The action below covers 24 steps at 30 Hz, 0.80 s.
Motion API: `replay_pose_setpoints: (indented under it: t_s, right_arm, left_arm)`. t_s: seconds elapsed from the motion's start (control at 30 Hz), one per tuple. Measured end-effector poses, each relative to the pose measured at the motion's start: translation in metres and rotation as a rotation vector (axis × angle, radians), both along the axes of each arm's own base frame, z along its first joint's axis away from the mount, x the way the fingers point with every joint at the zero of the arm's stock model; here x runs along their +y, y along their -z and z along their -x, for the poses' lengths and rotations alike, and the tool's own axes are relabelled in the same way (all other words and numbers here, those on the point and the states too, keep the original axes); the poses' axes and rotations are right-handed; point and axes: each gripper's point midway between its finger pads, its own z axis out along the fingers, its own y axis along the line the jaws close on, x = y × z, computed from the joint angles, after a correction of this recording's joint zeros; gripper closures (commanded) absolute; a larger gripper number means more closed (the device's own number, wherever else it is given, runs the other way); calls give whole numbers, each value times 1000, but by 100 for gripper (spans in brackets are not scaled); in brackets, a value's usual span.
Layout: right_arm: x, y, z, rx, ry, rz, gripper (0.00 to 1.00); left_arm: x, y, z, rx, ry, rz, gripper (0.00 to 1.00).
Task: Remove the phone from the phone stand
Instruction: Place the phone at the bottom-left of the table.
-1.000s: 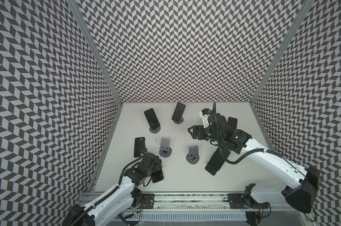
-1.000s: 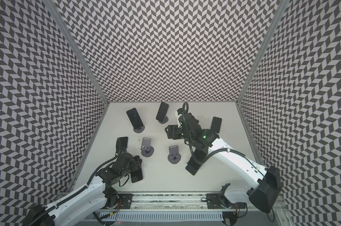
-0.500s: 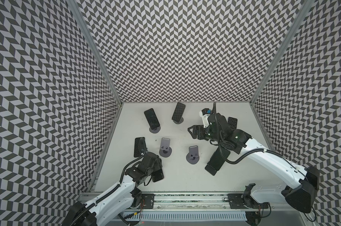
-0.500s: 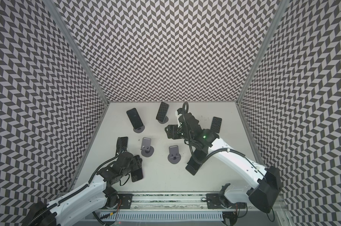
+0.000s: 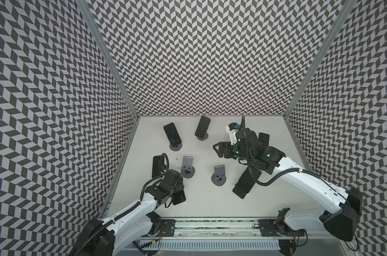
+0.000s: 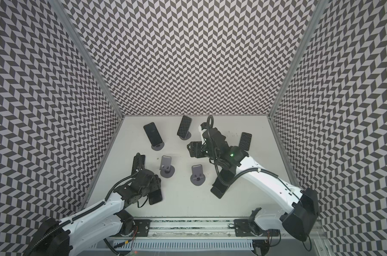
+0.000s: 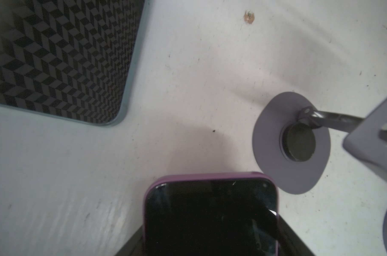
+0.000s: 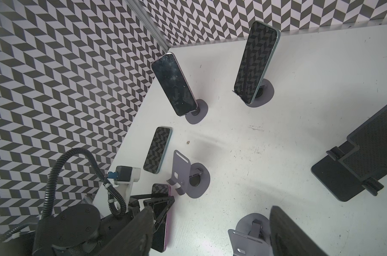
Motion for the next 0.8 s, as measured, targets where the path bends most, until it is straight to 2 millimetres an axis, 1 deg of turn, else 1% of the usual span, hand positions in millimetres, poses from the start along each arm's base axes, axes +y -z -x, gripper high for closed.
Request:
replay_pose_setpoints:
  t_s: [0.23,0.43,0.8]
  right_arm:
    - [0,0,0,-8,-7,7,20]
    - [0,0,0,-14,-13,15,19]
    - [0,0,0,-19,-17,19,19]
  left_arm:
    - [1,0,1,2,-12,7,28]
    - [1,0,1,1,-19,12,21]
    - [1,-1,1,1,-22,14,22]
